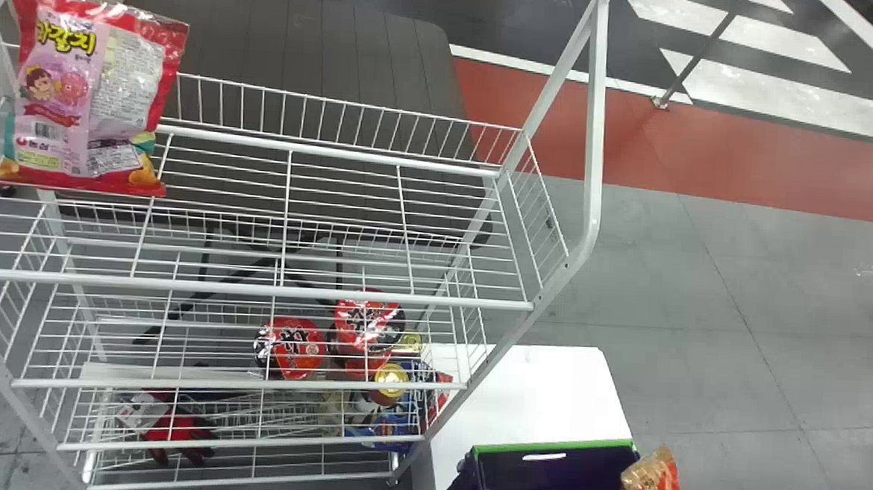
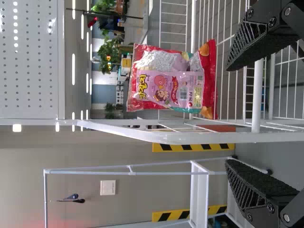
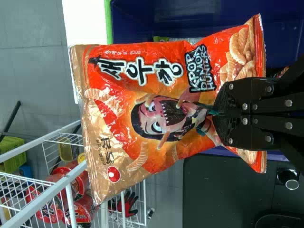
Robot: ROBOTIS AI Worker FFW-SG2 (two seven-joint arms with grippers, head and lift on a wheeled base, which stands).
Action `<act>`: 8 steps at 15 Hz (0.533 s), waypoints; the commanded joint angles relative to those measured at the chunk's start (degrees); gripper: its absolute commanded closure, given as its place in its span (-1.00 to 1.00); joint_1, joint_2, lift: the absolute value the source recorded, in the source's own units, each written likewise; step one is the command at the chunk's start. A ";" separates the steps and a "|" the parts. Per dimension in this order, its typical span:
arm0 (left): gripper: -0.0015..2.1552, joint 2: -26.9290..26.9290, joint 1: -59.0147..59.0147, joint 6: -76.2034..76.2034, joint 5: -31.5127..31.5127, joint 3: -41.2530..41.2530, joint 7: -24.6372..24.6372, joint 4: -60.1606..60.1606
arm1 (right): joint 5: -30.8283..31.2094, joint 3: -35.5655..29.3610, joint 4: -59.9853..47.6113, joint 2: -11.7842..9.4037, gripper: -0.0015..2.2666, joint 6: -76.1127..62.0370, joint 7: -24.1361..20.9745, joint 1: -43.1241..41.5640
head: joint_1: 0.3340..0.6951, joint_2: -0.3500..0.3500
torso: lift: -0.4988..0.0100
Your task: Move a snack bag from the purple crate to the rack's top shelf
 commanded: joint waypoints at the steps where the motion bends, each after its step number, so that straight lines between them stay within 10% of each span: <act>1: -0.87 0.00 0.08 0.00 -0.07 -0.02 0.00 -0.07 | 0.02 -0.01 0.02 0.01 0.51 0.14 0.01 -0.05 | 1.00 -1.00 | 1.00; 6: -0.87 -0.09 -0.09 0.00 -0.16 -0.10 0.00 0.28 | -1.39 -1.15 -4.55 1.51 0.51 5.94 1.32 1.44 | 1.00 -1.00 | 0.96; 8: -0.87 -0.09 -0.27 0.18 -0.33 -0.19 0.00 0.45 | -1.83 -4.58 -12.64 5.20 0.51 8.58 5.89 3.29 | 1.00 -1.00 | 0.96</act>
